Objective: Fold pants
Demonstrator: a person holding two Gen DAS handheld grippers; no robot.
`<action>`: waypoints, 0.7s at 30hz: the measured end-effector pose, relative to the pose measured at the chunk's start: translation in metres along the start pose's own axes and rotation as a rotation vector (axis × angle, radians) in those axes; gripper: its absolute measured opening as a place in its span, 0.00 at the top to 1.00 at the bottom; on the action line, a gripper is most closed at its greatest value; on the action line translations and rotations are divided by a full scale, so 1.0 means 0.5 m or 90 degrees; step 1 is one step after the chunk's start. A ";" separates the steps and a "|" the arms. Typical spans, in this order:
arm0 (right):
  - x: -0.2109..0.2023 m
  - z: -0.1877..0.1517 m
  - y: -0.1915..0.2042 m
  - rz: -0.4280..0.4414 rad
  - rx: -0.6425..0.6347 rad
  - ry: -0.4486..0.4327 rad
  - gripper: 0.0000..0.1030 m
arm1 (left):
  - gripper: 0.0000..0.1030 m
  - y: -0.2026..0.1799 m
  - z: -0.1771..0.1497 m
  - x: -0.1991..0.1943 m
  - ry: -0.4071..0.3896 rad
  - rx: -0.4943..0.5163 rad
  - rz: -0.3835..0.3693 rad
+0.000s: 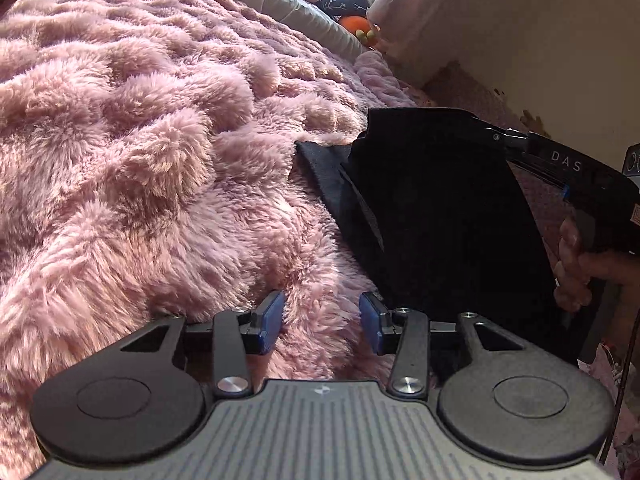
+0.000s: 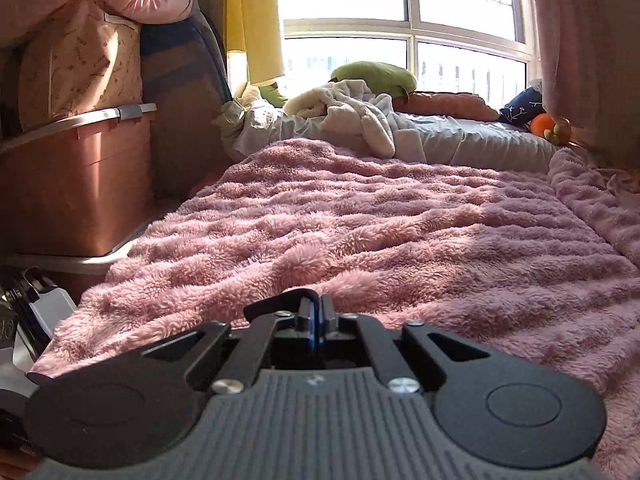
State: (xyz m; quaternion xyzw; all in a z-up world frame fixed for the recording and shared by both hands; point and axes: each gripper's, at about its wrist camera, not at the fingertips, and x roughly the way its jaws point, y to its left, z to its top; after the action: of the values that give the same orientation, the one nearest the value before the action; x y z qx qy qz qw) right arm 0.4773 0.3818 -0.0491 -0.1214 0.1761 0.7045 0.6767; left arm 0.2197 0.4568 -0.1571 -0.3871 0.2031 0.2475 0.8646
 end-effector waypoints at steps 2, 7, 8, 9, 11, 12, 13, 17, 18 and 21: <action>-0.020 0.015 -0.002 0.036 0.021 -0.018 1.00 | 0.52 0.003 0.002 -0.001 0.002 -0.008 -0.003; -0.033 0.018 -0.025 0.064 0.068 -0.054 1.00 | 0.52 -0.008 -0.005 -0.001 0.002 0.018 0.011; -0.023 0.008 -0.033 0.037 0.065 -0.044 1.00 | 0.52 -0.010 -0.005 0.002 0.002 0.021 0.015; -0.006 -0.006 -0.040 0.014 0.064 -0.030 1.00 | 0.52 -0.011 -0.006 0.003 0.003 0.022 0.016; 0.035 -0.042 -0.062 -0.009 0.082 -0.011 1.00 | 0.52 -0.012 -0.006 0.004 0.003 0.027 0.019; 0.066 -0.066 -0.076 -0.040 0.098 0.000 1.00 | 0.52 -0.013 -0.007 0.005 0.003 0.029 0.020; 0.104 -0.088 -0.091 -0.108 0.122 0.033 1.00 | 0.52 -0.013 -0.006 0.005 0.004 0.030 0.021; 0.185 -0.122 -0.119 -0.260 0.176 0.106 0.90 | 0.52 -0.009 -0.003 0.005 0.008 0.028 0.016; 0.175 -0.117 -0.112 -0.282 0.173 0.070 0.68 | 0.52 -0.008 -0.002 0.005 0.009 0.025 0.015; 0.115 -0.083 -0.089 -0.353 0.150 -0.043 0.21 | 0.52 -0.007 -0.002 0.006 0.010 0.023 0.014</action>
State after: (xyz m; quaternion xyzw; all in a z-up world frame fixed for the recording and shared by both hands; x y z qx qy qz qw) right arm 0.5158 0.4182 -0.1142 -0.0616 0.1943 0.4715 0.8580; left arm 0.2238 0.4550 -0.1573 -0.3714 0.2188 0.2504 0.8669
